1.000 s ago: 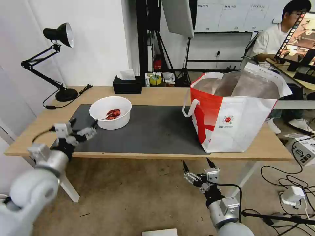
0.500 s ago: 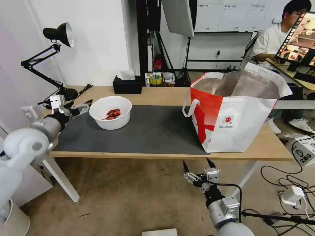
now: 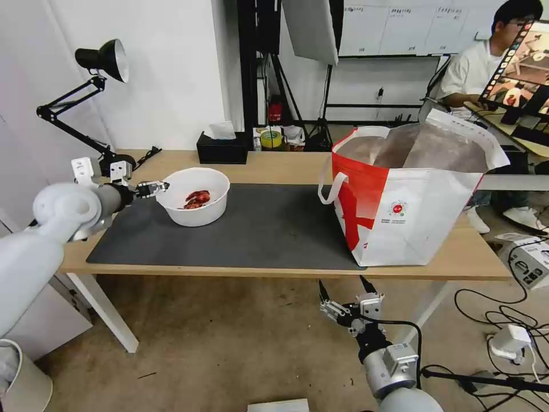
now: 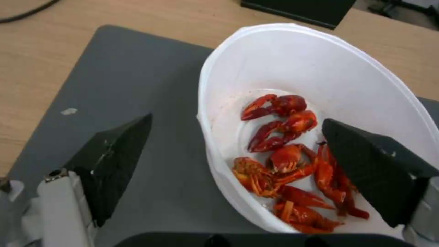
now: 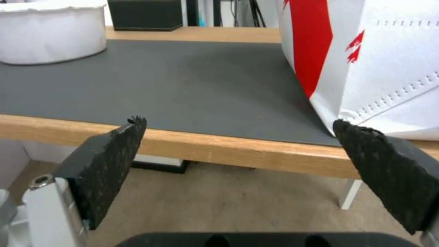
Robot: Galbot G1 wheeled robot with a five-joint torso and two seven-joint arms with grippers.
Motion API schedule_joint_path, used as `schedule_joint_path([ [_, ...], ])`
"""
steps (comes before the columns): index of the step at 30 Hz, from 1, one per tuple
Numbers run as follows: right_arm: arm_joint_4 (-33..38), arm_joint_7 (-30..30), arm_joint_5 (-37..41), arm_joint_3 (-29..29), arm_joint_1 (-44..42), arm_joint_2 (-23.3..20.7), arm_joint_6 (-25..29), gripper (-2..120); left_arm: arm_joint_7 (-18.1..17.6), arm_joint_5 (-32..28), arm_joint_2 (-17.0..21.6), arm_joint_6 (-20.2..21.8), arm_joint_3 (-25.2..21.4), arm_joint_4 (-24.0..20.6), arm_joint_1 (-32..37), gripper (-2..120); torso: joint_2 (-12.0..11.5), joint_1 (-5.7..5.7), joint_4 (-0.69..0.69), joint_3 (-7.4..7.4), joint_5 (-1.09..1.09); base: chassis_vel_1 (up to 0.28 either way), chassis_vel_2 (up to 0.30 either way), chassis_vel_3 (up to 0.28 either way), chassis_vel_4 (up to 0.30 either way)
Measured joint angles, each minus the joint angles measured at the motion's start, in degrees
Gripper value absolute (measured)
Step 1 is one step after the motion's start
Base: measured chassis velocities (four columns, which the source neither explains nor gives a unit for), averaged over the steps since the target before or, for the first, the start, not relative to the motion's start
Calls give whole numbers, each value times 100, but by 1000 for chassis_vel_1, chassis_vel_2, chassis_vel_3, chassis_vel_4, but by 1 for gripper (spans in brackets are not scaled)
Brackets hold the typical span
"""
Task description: Pick up the trash from the table and place it into the takeout bag.
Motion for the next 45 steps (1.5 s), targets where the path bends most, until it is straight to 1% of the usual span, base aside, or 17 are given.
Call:
schedule_joint_path([
  [2, 0, 0, 0, 0, 0, 0, 0, 100, -67, -74, -33, 68, 68, 63, -86, 100, 0, 0, 0, 0, 0, 0, 0, 0, 0],
  [4, 0, 0, 0, 0, 0, 0, 0, 100, -375, -302, -128, 201, 304, 250, -342, 100, 0, 0, 0, 0, 0, 0, 0, 0, 0],
  [5, 0, 0, 0, 0, 0, 0, 0, 100, -375, -302, -128, 201, 304, 250, -342, 100, 0, 0, 0, 0, 0, 0, 0, 0, 0],
  [8, 0, 0, 0, 0, 0, 0, 0, 100, -661, -489, -270, 243, 478, 467, -561, 100, 0, 0, -1, 0, 0, 0, 0, 0, 0],
  [13, 0, 0, 0, 0, 0, 0, 0, 100, -1002, -596, -442, 243, 577, 729, -648, 100, 0, 0, 0, -1, 0, 0, 0, 0, 0],
  [16, 0, 0, 0, 0, 0, 0, 0, 100, -1018, -600, -482, 240, 599, 824, -657, 100, 0, 0, 0, 0, 1, 0, 0, 0, 0],
  [21, 0, 0, 0, 0, 0, 0, 0, 100, -1072, -579, -697, 230, 689, 1291, -740, 100, 1, 0, 0, -1, 0, 0, 0, 0, 0],
  [30, 0, 0, 0, 0, 0, 0, 0, 100, -1172, -567, -873, 217, 817, 1496, -871, 100, 1, -1, 0, 0, 0, 0, 0, 0, 0],
  [35, 0, 0, 0, 0, 0, 0, 0, 100, -1404, -598, -977, 205, 911, 1538, -940, 100, 1, -1, 0, -1, 2, 0, 0, 0, 0],
  [36, 0, 0, 0, 0, 0, 0, 0, 100, -1510, -635, -994, 203, 943, 1544, -963, 99, 1, -1, 0, -1, 2, 0, 0, 0, 0],
  [38, 0, 0, 0, 0, 0, 0, 0, 100, -1621, -673, -1003, 198, 994, 1553, -1000, 90, 1, -1, 0, -1, 2, 0, 0, 0, 0],
  [39, 0, 0, 0, 0, 0, 0, 0, 100, -1621, -673, -1003, 198, 994, 1553, -1000, 90, 1, -1, 0, -1, 2, 0, 0, 0, 0],
  [40, 0, 0, 0, 0, 0, 0, 0, 100, -1673, -710, -995, 198, 1025, 1551, -1020, 84, 1, -1, 0, -1, 2, 0, 0, 0, 0],
  [41, 0, 0, 0, 0, 0, 0, 0, 100, -1673, -710, -995, 198, 1025, 1551, -1020, 84, 1, -1, 0, -1, 2, 0, 0, 0, 0],
  [42, 0, 0, 0, 0, 0, 0, 0, 100, -1702, -730, -971, 198, 1063, 1542, -1034, 77, 1, -1, 0, -1, 1, 0, 0, 0, 0],
  [44, 0, 0, 0, 0, 0, 0, 0, 100, -1726, -739, -934, 198, 1107, 1523, -1048, 71, 1, -1, 0, -1, 0, 0, 0, 0, 0],
  [45, 0, 0, 0, 0, 0, 0, 0, 100, -1726, -739, -934, 198, 1107, 1523, -1048, 71, 1, -1, 0, -1, 0, 0, 0, 0, 0],
])
